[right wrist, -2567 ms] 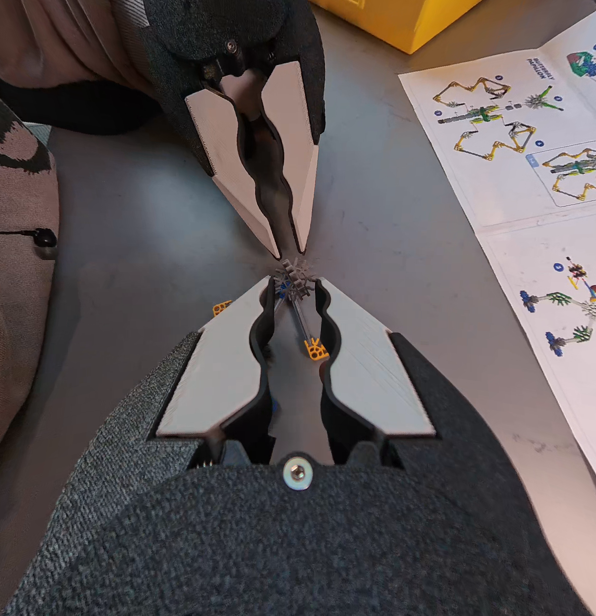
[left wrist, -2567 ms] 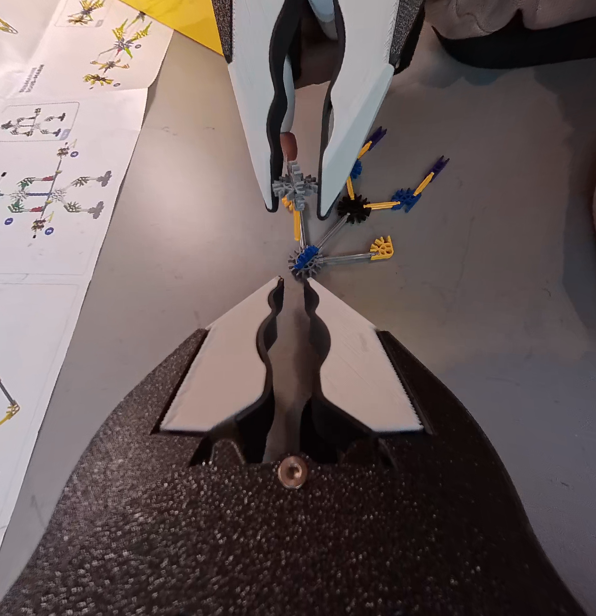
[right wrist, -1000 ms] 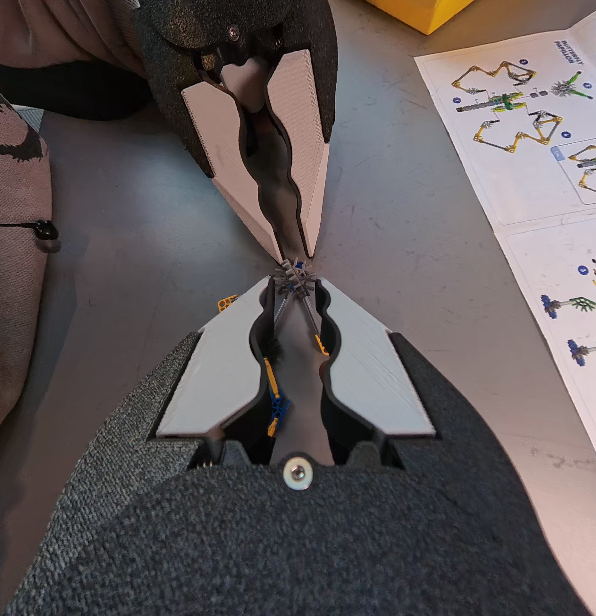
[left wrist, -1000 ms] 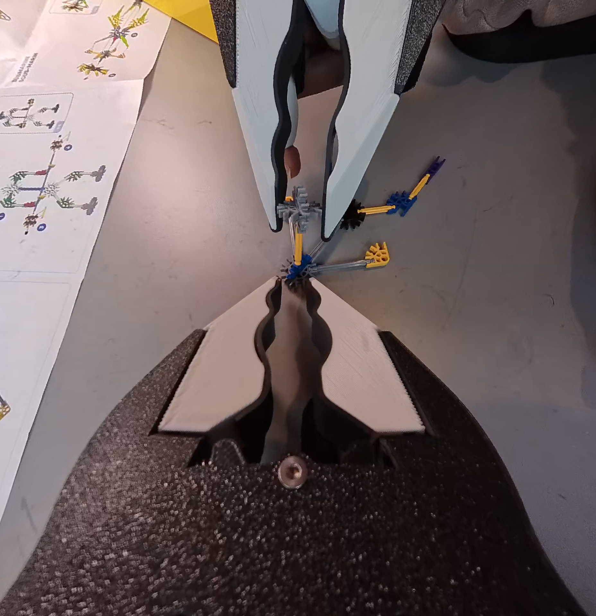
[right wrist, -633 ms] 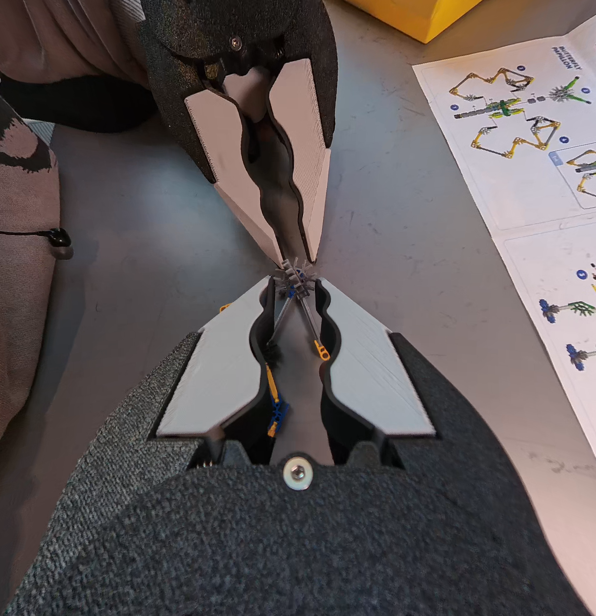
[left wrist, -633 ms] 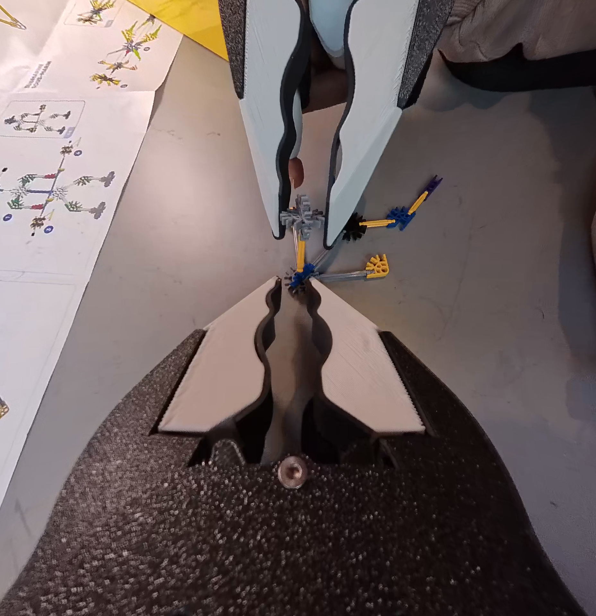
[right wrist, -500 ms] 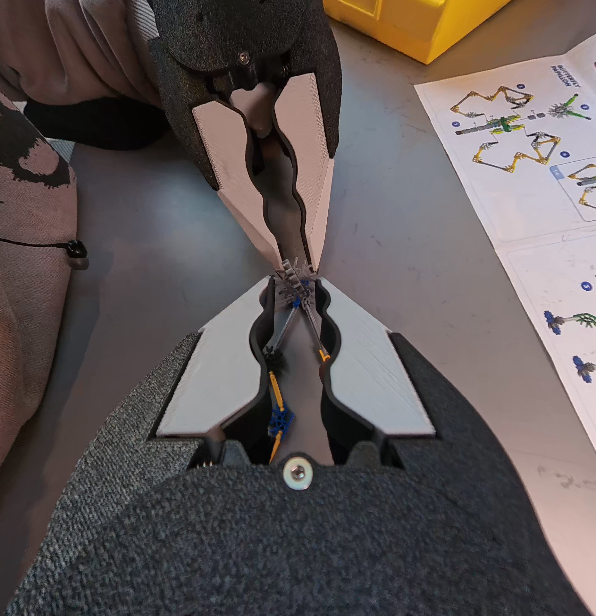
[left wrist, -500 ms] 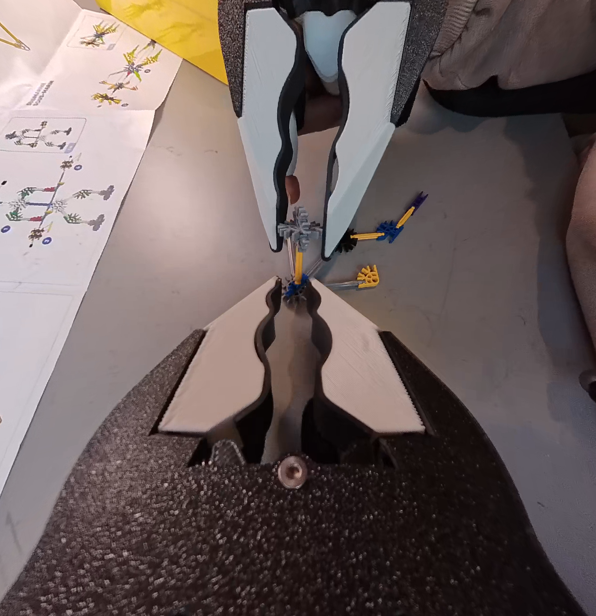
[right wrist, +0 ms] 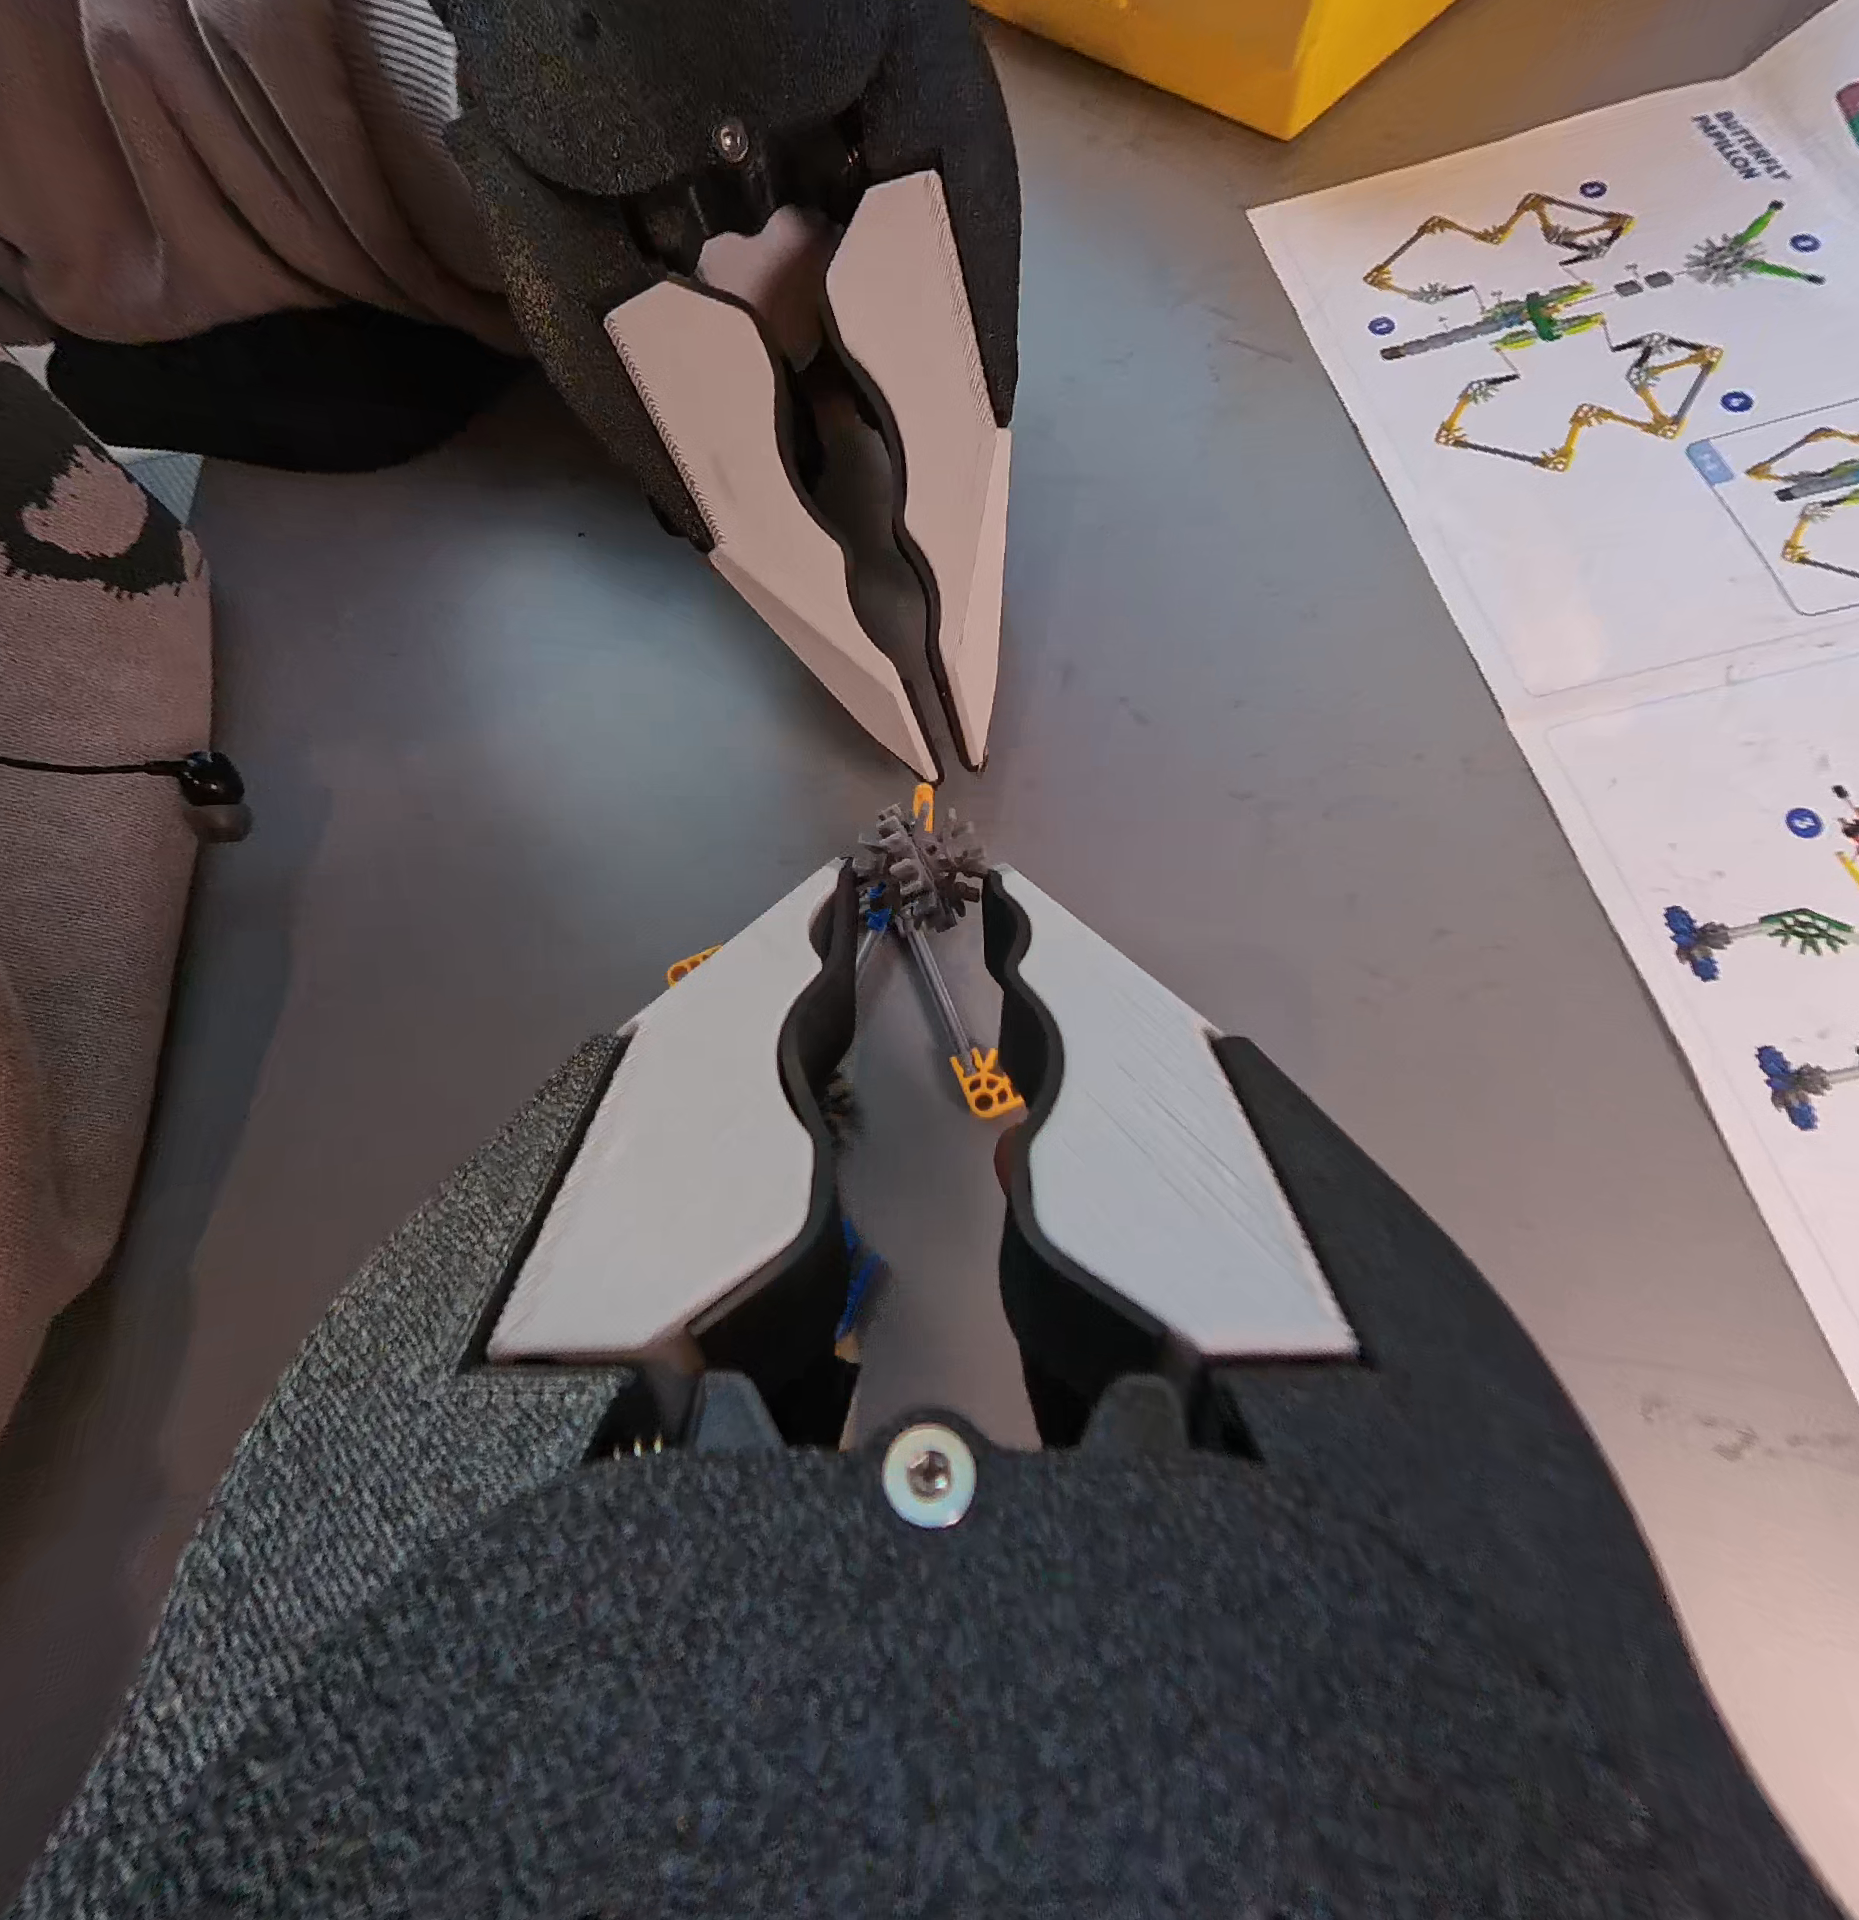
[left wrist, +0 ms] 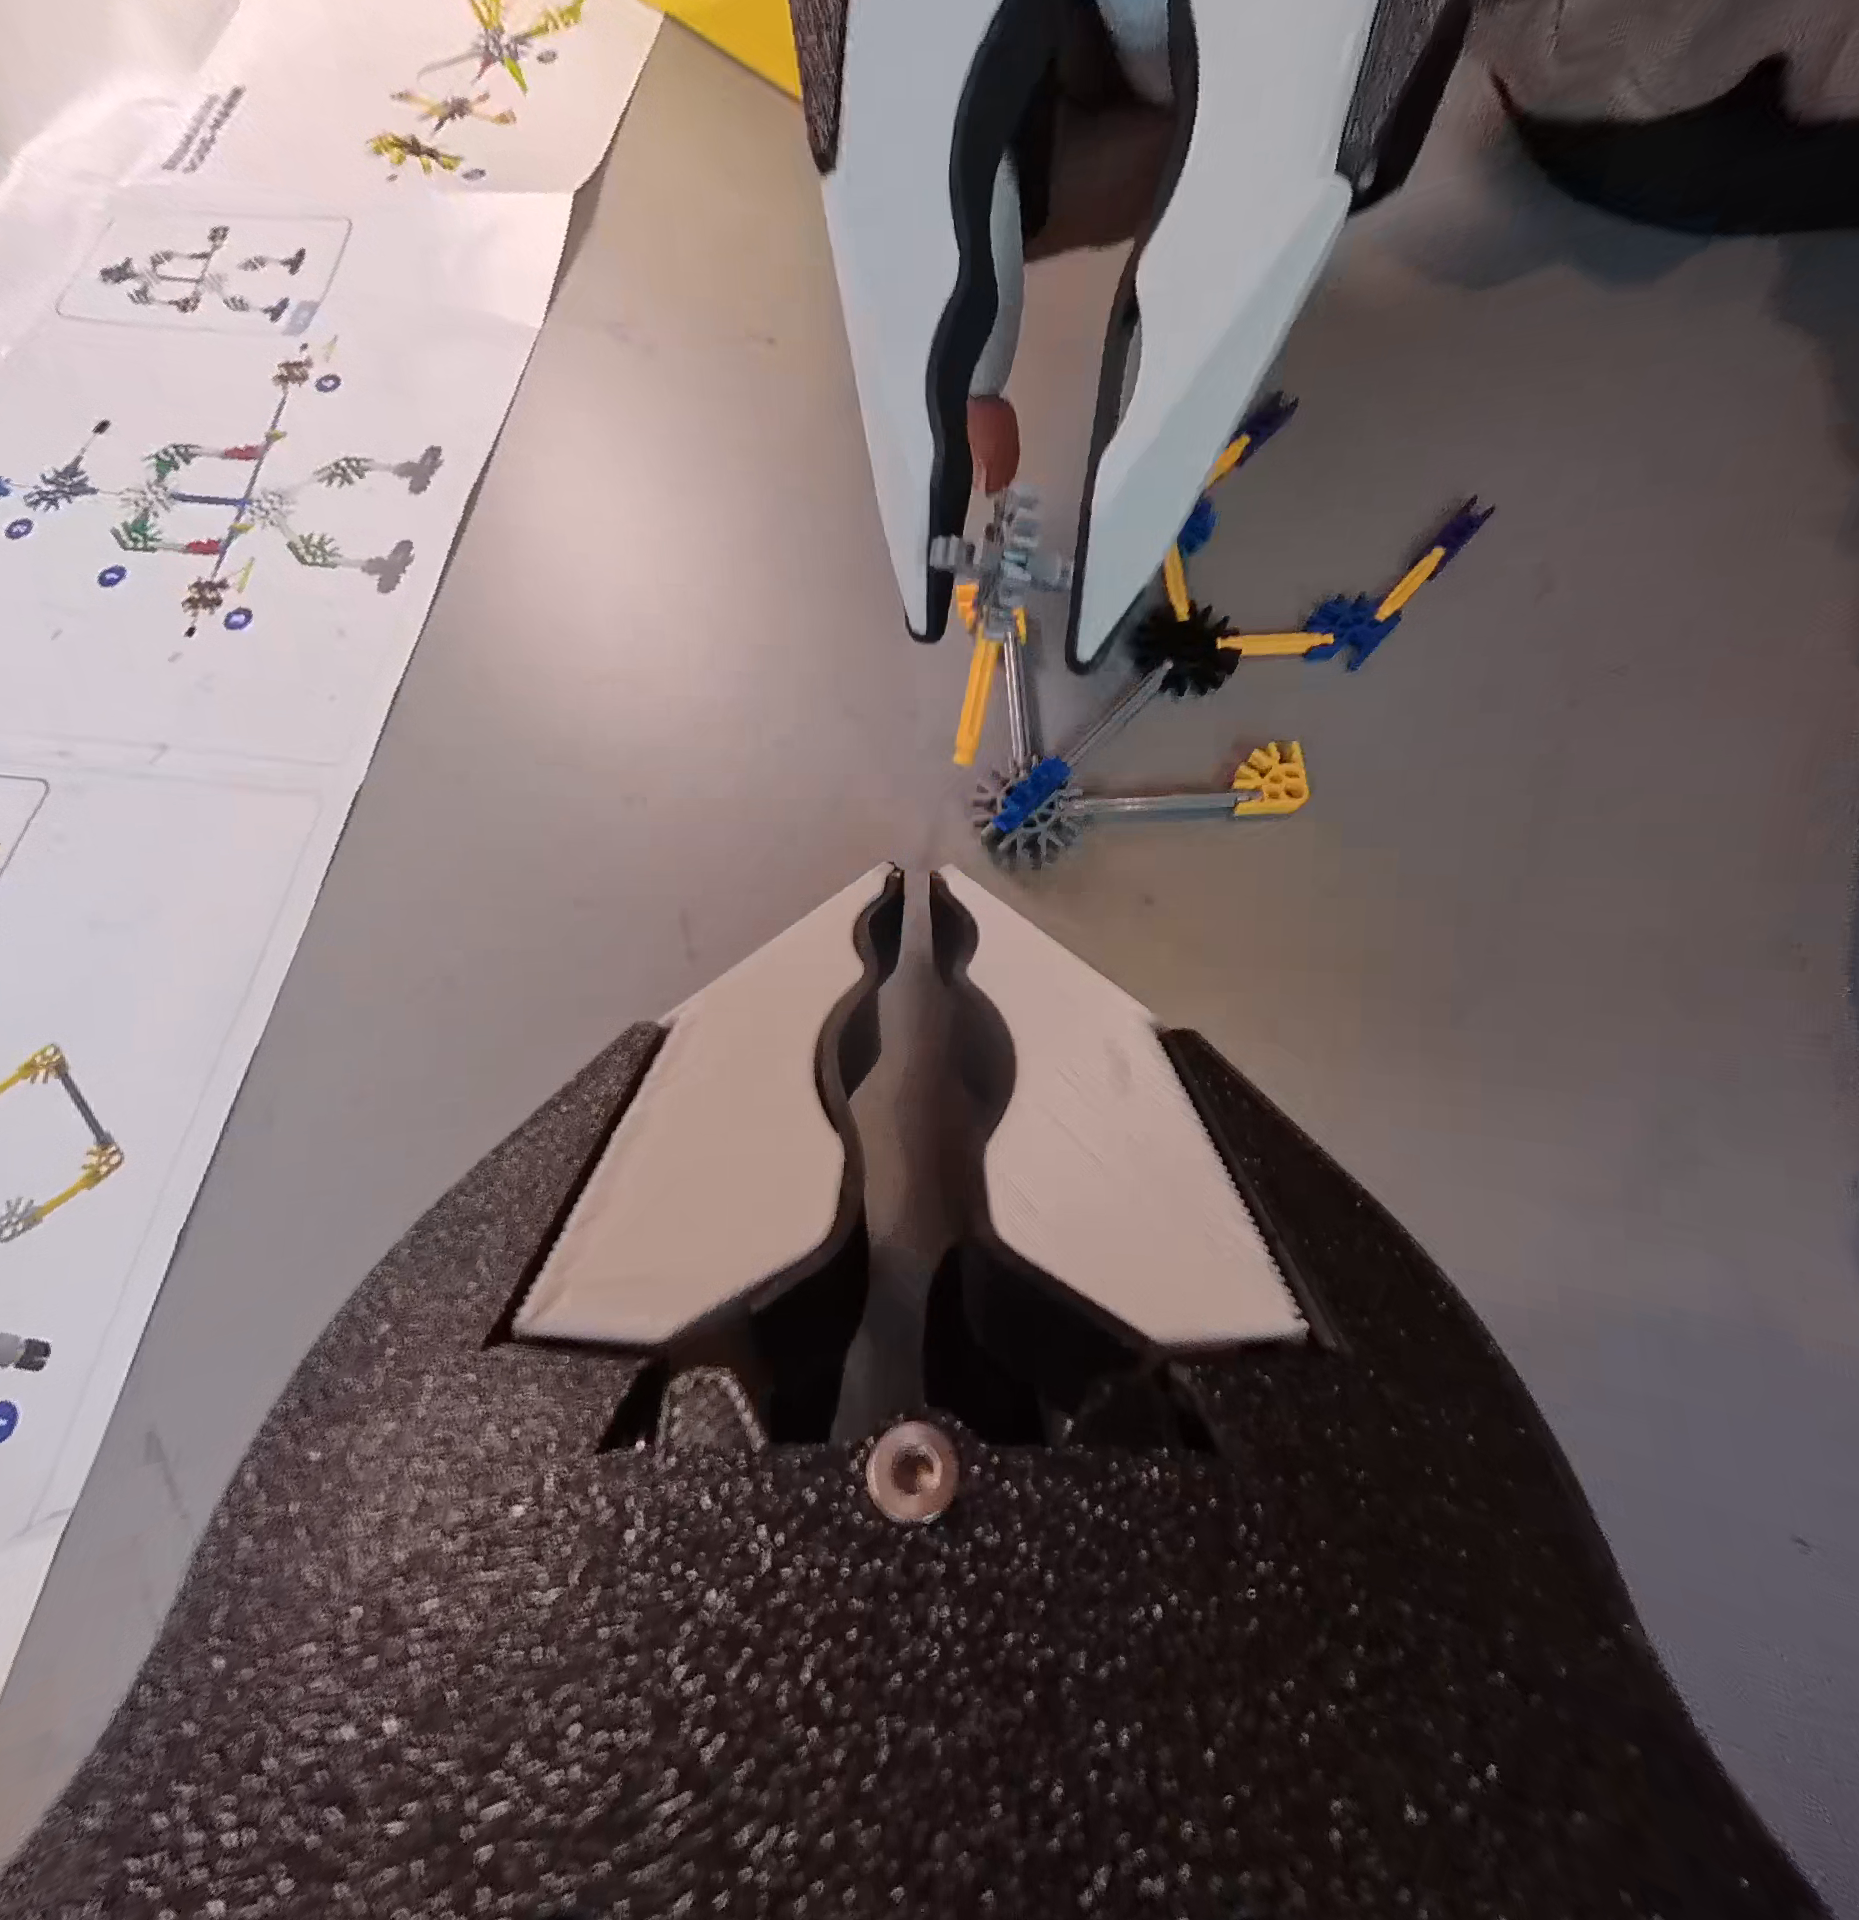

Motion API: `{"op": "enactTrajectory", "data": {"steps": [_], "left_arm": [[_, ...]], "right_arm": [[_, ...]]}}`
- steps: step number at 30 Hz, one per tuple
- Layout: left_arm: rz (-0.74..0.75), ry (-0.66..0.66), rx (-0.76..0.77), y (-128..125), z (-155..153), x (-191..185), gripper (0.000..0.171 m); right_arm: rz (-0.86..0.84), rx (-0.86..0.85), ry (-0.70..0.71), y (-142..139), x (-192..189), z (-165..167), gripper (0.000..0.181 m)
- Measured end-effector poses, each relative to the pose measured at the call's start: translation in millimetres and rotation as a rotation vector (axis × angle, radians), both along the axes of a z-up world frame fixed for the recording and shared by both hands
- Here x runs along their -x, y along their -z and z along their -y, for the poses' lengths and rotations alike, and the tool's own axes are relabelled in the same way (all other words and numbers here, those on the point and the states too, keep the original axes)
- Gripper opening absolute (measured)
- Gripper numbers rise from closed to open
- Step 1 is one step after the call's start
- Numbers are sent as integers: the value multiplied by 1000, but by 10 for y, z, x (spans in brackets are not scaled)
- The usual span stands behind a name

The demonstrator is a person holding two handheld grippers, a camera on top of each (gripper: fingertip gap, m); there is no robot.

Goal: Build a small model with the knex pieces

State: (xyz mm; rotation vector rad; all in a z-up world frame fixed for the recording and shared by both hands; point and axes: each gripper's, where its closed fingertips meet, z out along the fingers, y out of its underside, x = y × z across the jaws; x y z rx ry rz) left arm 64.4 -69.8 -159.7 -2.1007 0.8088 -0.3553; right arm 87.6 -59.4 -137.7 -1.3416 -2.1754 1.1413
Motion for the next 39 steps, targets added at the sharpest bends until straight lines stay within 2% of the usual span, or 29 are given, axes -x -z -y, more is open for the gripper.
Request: {"op": "enactTrajectory", "data": {"steps": [7, 13, 18, 23, 29, 32, 39], "left_arm": [[-18, 32, 28, 70, 30, -36, 12], [50, 55, 12, -42, 51, -110, 12], [58, 65, 16, -43, 64, -147, 4], [122, 36, 32, -85, 36, -152, 0], [273, -20, 141, -128, 42, -108, 0], [257, -40, 188, -49, 63, -39, 1], [266, -74, 188, -70, 45, 92, 9]], "right_arm": [[96, -43, -68, 50, -31, -50, 22], [188, -94, -164, 85, -8, 14, 22], [243, -138, -227, 110, 36, 52, 22], [245, -146, -287, -7, 164, 102, 22], [294, -39, -315, -30, 271, 164, 22], [370, 62, -326, 21, 232, 177, 21], [513, 237, -316, 90, 233, 163, 21]]}}
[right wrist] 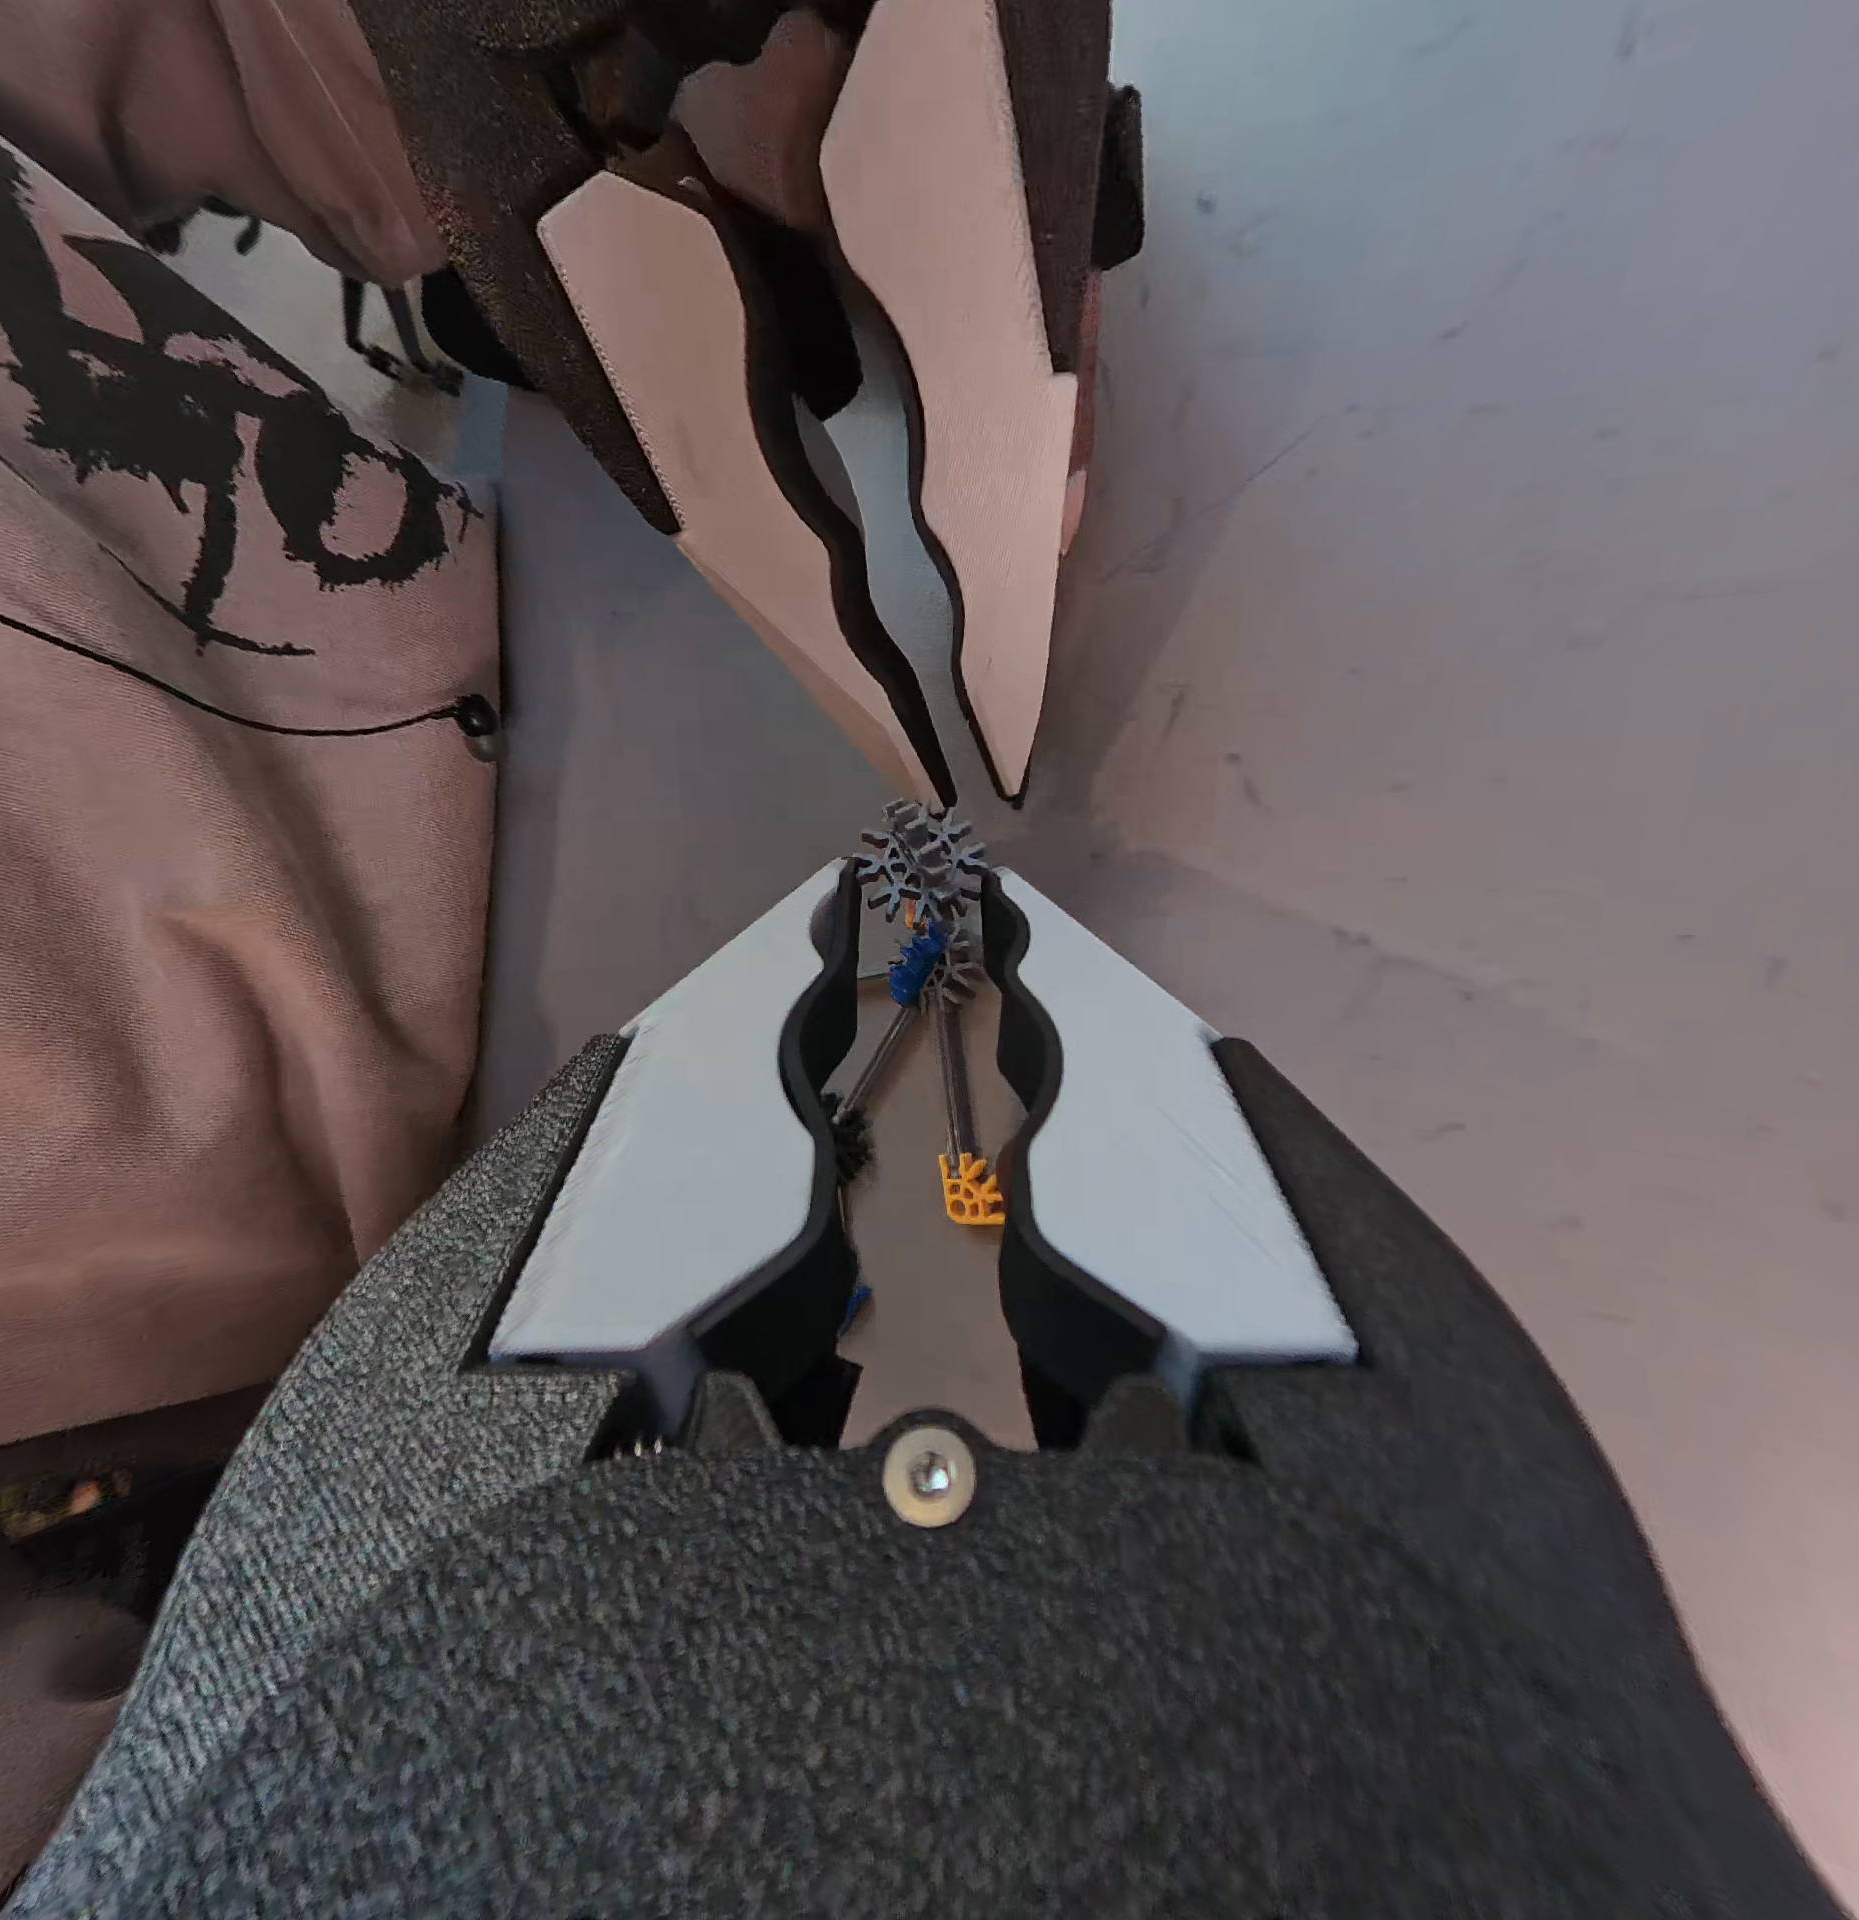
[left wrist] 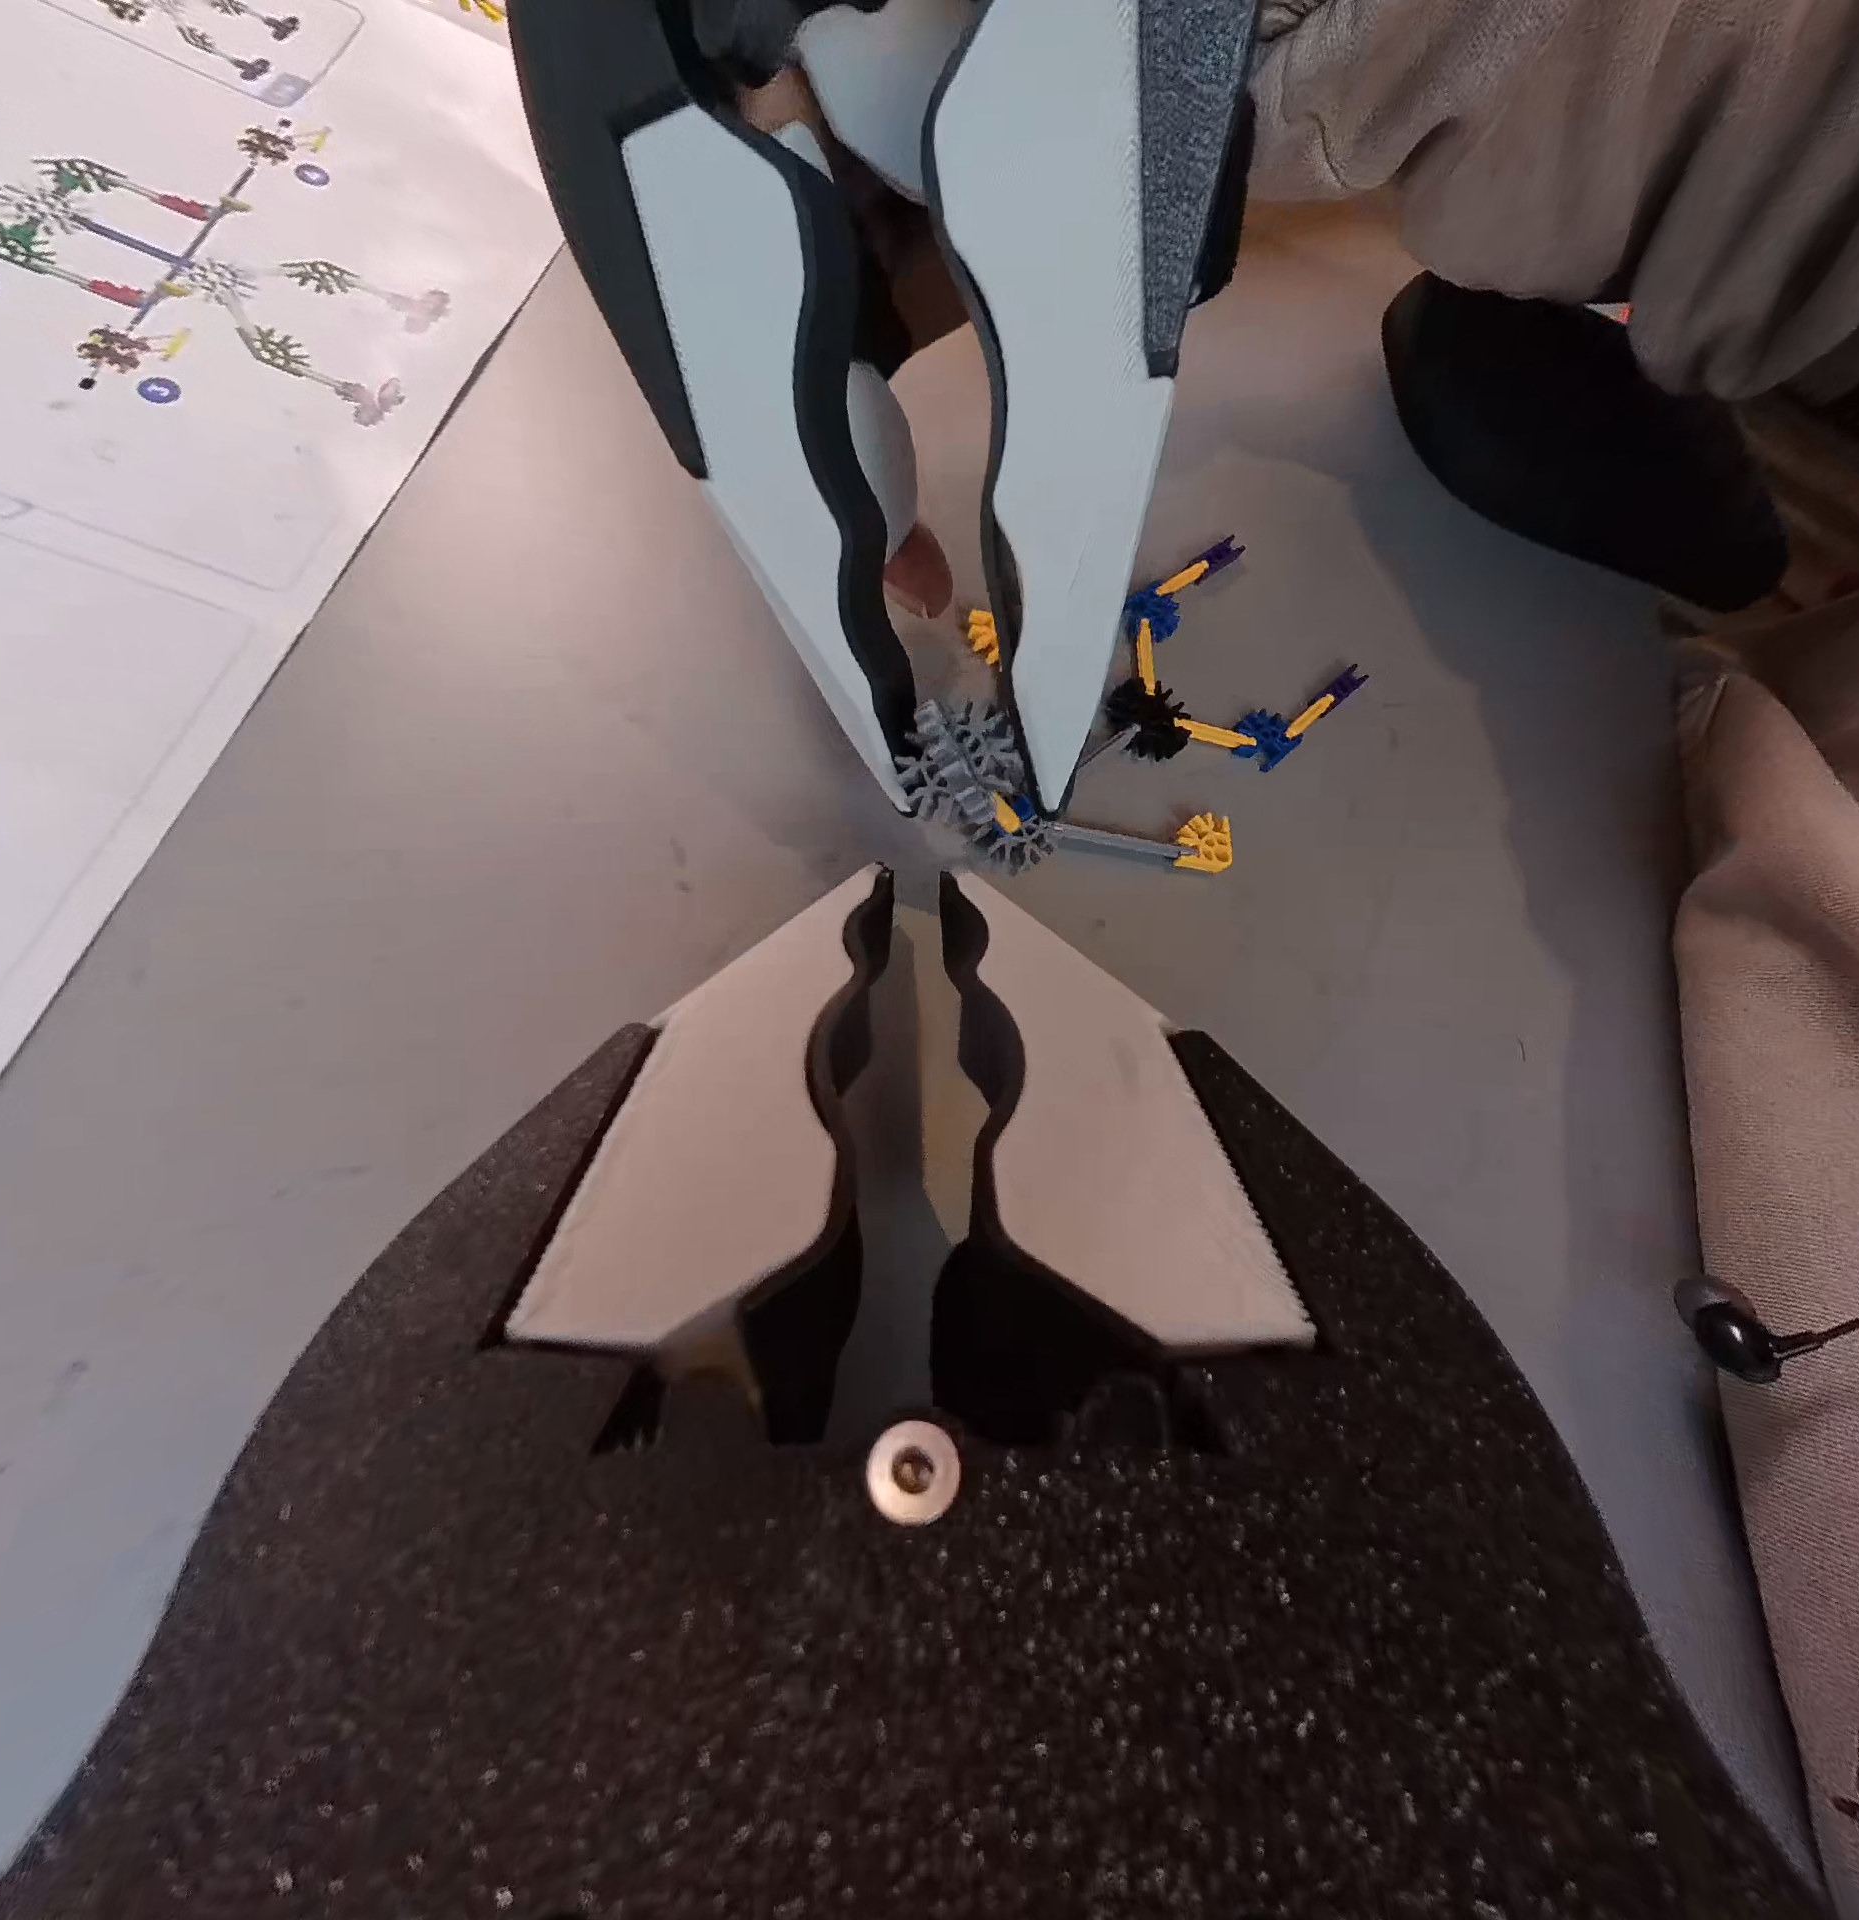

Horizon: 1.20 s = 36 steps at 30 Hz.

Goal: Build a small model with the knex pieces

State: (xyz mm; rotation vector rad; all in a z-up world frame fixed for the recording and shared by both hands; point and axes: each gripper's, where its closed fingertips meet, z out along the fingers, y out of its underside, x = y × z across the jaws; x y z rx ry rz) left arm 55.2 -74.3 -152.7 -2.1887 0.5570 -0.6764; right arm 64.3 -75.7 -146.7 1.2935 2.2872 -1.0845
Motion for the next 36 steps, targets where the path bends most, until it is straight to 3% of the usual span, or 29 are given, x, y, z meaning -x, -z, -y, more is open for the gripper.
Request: {"op": "enactTrajectory", "data": {"steps": [16, 24, 36], "left_arm": [[-101, 73, -59, 50, 35, -214, 13], [-120, 60, -94, -34, 30, -116, 27], [-309, 81, -235, 8, -36, -136, 15]], "right_arm": [[5, 64, 88, -9, -116, -18, 21], [39, 32, 75, 66, -94, 27, 22], [80, 2, 84, 118, -61, 34, 22]]}}
